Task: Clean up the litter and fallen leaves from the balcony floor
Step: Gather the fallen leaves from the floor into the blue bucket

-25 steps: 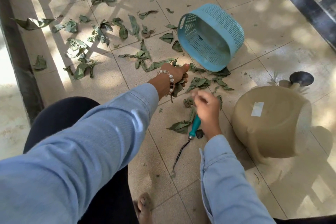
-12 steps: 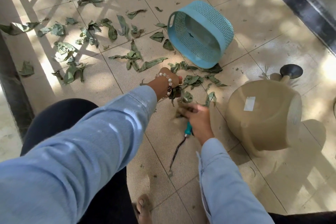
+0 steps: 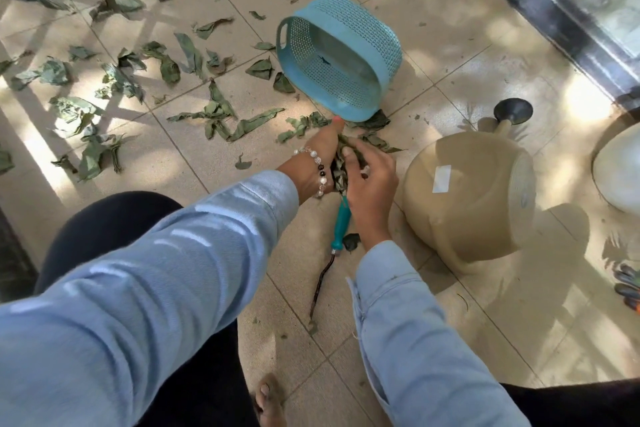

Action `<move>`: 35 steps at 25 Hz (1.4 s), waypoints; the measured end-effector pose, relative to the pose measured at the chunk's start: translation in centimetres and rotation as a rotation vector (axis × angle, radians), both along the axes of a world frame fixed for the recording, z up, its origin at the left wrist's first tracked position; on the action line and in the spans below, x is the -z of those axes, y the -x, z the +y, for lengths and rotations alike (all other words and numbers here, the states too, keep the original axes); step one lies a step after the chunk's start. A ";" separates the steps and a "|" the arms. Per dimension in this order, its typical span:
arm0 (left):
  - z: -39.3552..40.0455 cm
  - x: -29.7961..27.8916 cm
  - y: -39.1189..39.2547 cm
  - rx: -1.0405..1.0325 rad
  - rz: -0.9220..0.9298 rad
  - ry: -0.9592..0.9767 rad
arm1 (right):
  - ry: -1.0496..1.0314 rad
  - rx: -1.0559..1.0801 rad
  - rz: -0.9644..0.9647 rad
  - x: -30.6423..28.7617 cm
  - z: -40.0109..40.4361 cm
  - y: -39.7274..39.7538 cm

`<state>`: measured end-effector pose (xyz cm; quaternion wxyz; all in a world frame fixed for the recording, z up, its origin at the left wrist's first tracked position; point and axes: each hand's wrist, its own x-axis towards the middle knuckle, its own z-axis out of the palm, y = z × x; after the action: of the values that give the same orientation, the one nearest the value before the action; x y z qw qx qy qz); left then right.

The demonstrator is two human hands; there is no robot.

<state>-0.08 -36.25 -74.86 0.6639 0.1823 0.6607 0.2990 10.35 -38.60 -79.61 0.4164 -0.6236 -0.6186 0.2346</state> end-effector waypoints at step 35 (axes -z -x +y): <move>1.1 0.1 2.7 -0.160 0.064 0.002 | 0.455 -0.407 0.460 -3.9 -0.2 0.7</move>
<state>-2.80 -35.16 -74.94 0.6167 0.1375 0.6943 0.3446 9.69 -38.80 -75.74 0.3400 -0.4956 -0.5524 0.5776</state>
